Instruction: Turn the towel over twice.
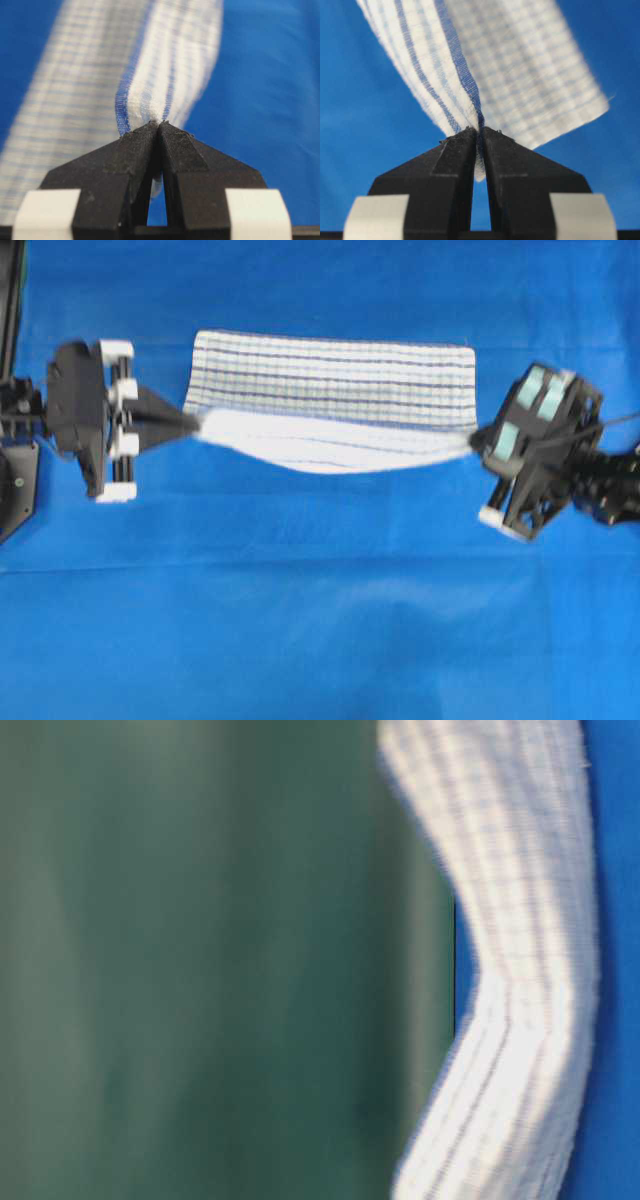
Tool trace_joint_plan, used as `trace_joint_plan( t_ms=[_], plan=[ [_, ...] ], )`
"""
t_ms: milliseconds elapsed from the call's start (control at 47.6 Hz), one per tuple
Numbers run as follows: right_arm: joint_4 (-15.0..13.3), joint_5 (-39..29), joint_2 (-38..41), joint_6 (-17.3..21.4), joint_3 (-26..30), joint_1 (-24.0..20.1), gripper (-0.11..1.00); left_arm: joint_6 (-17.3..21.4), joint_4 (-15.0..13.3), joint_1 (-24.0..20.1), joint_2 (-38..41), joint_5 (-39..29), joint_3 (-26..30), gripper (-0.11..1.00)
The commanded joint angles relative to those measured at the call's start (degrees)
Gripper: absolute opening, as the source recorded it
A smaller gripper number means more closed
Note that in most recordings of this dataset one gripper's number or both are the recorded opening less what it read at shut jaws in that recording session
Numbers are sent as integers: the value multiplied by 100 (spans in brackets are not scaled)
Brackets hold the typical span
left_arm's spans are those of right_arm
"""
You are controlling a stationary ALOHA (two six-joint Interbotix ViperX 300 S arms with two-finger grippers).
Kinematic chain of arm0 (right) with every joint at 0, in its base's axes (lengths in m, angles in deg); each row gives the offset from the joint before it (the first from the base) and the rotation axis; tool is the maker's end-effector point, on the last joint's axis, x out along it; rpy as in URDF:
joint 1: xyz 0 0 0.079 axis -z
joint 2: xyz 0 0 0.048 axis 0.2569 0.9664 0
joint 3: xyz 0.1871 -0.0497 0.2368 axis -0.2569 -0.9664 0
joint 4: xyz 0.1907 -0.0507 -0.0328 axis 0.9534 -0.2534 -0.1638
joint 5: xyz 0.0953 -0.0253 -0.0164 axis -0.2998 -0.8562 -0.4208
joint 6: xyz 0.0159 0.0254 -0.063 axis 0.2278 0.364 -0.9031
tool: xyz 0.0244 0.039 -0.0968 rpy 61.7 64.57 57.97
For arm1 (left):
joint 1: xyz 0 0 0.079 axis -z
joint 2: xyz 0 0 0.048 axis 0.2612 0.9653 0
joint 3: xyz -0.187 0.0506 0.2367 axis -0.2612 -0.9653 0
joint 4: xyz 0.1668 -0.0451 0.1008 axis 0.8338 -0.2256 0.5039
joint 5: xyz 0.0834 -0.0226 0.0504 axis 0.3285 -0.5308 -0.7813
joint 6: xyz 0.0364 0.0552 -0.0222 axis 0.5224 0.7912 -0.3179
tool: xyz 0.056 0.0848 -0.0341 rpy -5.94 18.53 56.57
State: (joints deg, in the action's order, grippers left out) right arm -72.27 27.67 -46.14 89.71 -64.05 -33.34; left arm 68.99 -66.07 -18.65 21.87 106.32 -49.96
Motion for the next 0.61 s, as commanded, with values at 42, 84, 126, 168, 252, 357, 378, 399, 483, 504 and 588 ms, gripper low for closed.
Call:
trace_joint_plan(
  t_ms=[42, 84, 126, 168, 252, 357, 378, 399, 483, 504, 588],
  plan=[
    [123, 360, 290, 580, -62, -290, 8, -158, -9, 545, 316, -35, 35, 2],
    [158, 510, 387, 747, -105, -360, 8, -237, -9, 694, 439, -62, 53, 2],
    [176, 650, 466, 888, -141, -413, 8, -299, -9, 817, 571, -79, 70, 2],
    [185, 782, 554, 1020, -167, -466, 8, -396, -9, 967, 729, -97, 97, 2],
    [202, 1046, 712, 1248, -220, -554, 8, -554, -9, 1160, 940, -97, 123, 2],
    [211, 1248, 835, 1406, -246, -624, 8, -668, -9, 1354, 1195, -97, 141, 2],
    [211, 1292, 861, 1424, -246, -624, 8, -686, -9, 1380, 1222, -97, 141, 2],
    [211, 1318, 879, 1424, -255, -624, 8, -694, -9, 1397, 1257, -97, 141, 2],
    [211, 1433, 923, 1433, -272, -624, 8, -694, -9, 1450, 1292, -97, 149, 2],
    [220, 1459, 932, 1433, -272, -633, 8, -694, -9, 1459, 1292, -97, 149, 2],
    [211, 1538, 949, 1433, -281, -624, 8, -677, -9, 1450, 1274, -158, 141, 2]
  ],
)
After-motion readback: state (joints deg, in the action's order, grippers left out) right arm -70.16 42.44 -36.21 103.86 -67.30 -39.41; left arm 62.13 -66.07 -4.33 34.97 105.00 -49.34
